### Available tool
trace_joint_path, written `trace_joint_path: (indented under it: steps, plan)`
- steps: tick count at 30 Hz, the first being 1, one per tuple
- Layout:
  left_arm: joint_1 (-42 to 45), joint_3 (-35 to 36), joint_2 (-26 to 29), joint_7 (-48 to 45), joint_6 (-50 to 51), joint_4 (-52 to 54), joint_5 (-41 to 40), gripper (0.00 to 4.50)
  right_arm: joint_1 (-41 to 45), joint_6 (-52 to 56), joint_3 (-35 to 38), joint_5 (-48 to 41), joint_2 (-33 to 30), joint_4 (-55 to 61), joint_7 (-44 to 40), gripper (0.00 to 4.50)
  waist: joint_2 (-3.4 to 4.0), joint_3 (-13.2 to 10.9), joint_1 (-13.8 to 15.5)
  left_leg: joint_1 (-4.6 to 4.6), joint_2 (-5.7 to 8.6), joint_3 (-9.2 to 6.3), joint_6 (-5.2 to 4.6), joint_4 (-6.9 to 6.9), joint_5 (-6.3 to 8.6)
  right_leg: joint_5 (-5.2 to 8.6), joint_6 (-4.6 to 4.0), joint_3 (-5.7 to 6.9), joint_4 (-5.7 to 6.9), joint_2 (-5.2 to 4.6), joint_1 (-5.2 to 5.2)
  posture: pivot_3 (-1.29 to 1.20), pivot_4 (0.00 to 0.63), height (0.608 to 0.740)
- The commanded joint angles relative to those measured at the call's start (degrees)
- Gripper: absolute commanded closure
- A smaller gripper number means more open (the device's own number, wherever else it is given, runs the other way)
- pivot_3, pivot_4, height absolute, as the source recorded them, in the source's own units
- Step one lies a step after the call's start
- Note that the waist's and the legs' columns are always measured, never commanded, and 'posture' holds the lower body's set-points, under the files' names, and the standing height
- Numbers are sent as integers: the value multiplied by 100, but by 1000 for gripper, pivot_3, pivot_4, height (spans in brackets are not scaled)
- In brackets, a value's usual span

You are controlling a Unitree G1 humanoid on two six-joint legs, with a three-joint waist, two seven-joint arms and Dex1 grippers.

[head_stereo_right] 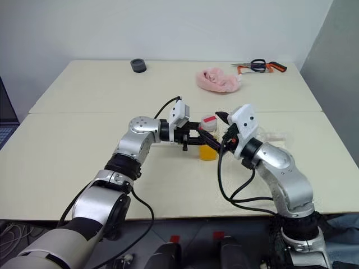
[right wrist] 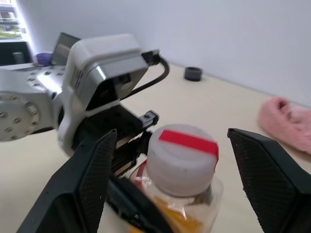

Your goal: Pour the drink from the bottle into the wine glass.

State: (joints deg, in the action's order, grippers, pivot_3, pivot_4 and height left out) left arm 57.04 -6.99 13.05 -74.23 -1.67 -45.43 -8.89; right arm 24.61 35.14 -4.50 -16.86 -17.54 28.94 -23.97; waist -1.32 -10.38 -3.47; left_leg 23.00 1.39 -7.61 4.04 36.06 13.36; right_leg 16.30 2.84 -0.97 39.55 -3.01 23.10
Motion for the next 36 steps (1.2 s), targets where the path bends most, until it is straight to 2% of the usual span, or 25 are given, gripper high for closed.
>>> trace_joint_path:
  steps: [1, 15, 36]
  plan:
    - [257, 79, -35, 31, -75, 96, -69, 2684, 61, -80, -194, 443, 117, 250, 517, 595, 0, 0, 7, 0, 1, 1, 0, 0, 0, 0, 0, 0, -1, 0, 0, 0, 150, 740]
    - [261, 71, -30, 38, -113, 69, -46, 2684, -39, -174, -85, 1042, 36, 6, 852, 595, 0, 0, 15, 1, 2, 1, 0, 0, 0, 0, 0, 0, -2, -1, 0, 0, 150, 740]
    - [238, 30, 12, 26, -150, 37, -38, 2685, -455, 351, 508, 585, -310, 778, 845, 595, 0, 0, 14, 1, 2, 2, -1, 0, 0, 0, 0, -1, -2, -1, 0, 0, 150, 740]
